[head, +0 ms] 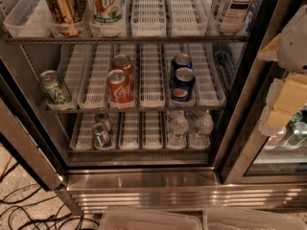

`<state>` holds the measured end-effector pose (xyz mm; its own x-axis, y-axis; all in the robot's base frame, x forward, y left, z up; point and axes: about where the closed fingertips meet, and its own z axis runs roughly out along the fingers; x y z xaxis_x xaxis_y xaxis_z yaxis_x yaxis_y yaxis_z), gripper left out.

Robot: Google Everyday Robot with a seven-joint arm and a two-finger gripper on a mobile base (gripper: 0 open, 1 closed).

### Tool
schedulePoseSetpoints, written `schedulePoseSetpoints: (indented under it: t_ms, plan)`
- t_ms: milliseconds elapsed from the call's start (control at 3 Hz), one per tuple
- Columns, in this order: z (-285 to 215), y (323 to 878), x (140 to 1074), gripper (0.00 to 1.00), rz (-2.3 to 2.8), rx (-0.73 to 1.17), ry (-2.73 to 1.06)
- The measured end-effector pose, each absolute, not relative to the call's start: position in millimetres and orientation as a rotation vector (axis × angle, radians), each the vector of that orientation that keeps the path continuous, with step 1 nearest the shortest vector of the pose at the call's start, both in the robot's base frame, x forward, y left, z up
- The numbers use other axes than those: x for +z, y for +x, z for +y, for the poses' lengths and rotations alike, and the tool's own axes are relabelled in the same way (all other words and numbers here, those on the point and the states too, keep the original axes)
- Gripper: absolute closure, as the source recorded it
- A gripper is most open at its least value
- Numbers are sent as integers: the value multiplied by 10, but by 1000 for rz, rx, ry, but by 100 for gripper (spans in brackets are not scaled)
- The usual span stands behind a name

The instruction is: Pick green can from middle shelf of fridge

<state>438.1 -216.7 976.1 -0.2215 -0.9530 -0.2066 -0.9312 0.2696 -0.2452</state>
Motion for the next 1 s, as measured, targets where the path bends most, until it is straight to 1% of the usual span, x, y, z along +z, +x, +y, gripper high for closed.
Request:
schedulePoseSetpoints:
  t_ms: [333, 667, 1000]
  plan:
    - [-2137, 4400, 9701, 0, 2225, -94, -1719]
    - [-1978, 4444, 9256, 0, 2212, 3, -1725]
    - [-1692, 4487, 8547, 0, 2213, 64, -1734]
